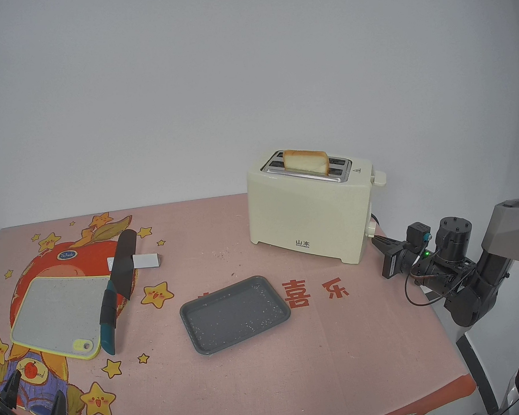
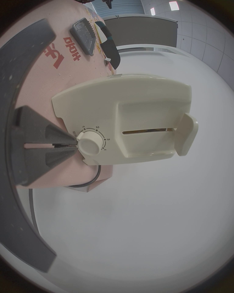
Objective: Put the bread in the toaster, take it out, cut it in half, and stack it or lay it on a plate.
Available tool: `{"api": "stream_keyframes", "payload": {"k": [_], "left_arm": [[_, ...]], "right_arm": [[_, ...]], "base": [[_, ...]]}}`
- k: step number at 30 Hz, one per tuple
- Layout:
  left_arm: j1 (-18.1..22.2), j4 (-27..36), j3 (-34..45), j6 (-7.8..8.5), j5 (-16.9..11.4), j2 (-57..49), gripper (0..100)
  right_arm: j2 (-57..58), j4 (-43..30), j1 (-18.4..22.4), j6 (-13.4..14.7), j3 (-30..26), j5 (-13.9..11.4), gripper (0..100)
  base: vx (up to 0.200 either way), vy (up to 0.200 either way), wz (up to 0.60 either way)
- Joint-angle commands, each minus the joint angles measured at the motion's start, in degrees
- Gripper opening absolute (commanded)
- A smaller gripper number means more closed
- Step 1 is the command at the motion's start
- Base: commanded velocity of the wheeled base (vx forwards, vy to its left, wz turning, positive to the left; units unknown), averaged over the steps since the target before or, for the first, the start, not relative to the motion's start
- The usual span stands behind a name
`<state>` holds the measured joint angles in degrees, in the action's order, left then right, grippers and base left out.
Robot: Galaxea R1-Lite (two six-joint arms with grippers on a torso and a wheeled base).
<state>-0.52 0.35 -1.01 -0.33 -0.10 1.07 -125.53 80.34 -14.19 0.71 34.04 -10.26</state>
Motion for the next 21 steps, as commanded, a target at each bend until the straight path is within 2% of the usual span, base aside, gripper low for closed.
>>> {"api": "stream_keyframes", "payload": {"k": [1, 21], "left_arm": [[0.0, 0.0, 0.8, -0.02, 0.0, 0.1, 100], [0.0, 0.0, 0.8, -0.02, 0.0, 0.1, 100]], "right_arm": [[0.2, 0.1, 0.0, 0.0, 0.0, 0.0, 0], [0.5, 0.1, -0.5, 0.0, -0.4, 0.0, 0]], "base": [[0.0, 0.0, 0.0], [0.0, 0.0, 0.0]]}}
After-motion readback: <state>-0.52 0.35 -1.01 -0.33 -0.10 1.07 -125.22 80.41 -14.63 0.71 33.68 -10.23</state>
